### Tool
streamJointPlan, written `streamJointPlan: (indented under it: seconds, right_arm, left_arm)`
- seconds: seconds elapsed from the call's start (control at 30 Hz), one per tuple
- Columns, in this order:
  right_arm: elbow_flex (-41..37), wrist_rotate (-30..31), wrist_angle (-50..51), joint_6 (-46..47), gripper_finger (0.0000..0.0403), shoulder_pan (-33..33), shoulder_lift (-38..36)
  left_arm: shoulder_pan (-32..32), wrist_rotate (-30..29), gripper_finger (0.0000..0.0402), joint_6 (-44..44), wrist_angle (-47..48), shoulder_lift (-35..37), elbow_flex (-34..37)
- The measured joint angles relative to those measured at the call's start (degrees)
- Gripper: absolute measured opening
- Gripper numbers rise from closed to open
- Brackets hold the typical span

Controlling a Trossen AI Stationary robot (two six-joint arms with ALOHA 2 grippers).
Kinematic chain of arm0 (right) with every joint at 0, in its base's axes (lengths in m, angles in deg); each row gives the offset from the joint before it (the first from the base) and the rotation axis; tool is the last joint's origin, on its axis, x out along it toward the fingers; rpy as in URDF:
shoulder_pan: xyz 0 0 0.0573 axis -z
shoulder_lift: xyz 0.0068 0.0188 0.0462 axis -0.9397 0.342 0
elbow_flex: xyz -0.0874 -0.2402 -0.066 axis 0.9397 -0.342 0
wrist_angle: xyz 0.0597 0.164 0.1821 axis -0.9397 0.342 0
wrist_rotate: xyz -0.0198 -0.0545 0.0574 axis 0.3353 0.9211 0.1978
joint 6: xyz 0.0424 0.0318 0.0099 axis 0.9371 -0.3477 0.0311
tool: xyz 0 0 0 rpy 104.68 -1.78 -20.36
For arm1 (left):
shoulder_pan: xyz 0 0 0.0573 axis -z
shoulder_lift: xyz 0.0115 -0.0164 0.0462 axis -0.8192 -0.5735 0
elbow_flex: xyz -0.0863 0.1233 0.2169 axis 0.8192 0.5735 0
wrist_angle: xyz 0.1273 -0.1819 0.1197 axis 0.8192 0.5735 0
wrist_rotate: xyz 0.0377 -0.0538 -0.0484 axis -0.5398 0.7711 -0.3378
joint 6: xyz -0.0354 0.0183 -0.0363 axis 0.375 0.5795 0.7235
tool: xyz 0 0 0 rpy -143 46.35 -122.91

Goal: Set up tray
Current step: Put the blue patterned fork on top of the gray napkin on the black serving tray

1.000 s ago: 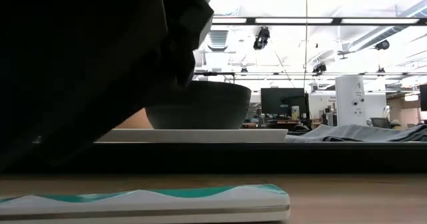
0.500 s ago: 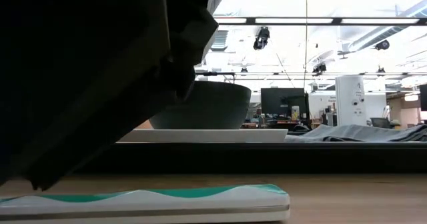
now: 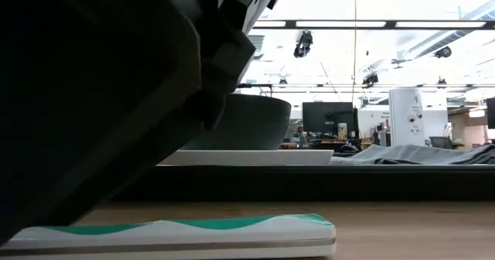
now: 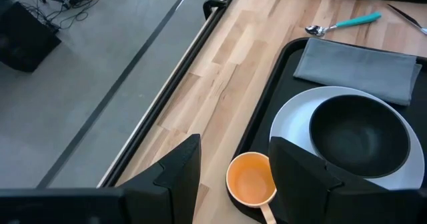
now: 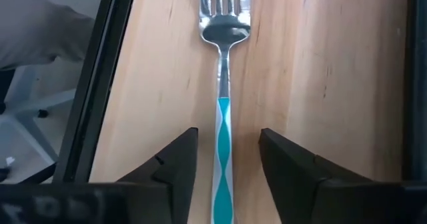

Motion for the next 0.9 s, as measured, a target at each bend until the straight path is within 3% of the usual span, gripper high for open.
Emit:
streamJointPlan:
  seconds: [0.4, 0.9]
  right_arm:
    - [0.1, -1.7, 4.0, 0.2, 0.0021, 0.0, -0.5]
    - [2.0, -1.4, 10.9, 0.4, 0.0015, -1.0, -6.5]
  left_arm:
    - [0.0, 0.0, 0.0158, 0.0, 0.0, 0.0, 0.0]
    - [0.0, 0.0, 0.0158, 0.0, 0.8, 0.0, 0.0]
